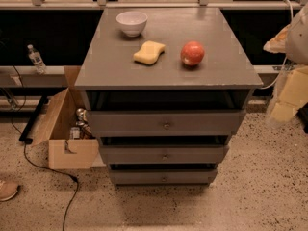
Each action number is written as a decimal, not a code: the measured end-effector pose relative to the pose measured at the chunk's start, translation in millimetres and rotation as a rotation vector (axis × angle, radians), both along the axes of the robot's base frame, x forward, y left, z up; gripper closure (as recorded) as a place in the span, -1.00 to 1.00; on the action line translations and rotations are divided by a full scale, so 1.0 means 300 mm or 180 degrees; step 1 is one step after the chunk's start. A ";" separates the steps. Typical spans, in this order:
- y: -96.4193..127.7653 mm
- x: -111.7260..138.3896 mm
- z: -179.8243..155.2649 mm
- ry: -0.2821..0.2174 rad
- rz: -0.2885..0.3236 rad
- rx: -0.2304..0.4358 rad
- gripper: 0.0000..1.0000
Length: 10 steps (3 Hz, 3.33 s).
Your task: Open bottom drawer
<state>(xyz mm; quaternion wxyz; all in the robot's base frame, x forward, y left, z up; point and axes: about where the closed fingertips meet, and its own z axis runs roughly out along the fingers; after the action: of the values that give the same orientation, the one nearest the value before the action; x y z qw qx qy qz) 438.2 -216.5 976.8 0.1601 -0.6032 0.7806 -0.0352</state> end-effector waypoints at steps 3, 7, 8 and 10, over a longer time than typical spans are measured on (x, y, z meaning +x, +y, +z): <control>0.081 -0.032 -0.265 0.0146 -0.0061 0.0199 -1.00; 0.175 -0.032 -0.720 0.0446 0.0096 0.0348 -1.00; 0.216 0.002 -0.905 0.0464 0.0315 0.0383 -1.00; 0.277 0.054 -1.088 0.0577 0.0415 0.0589 -1.00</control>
Offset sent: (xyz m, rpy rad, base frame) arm -0.0076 0.0096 -0.0436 0.0132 0.0366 -0.0175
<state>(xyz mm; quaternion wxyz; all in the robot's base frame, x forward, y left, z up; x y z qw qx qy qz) 454.5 -133.5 650.5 0.1458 -0.6360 0.7509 0.1020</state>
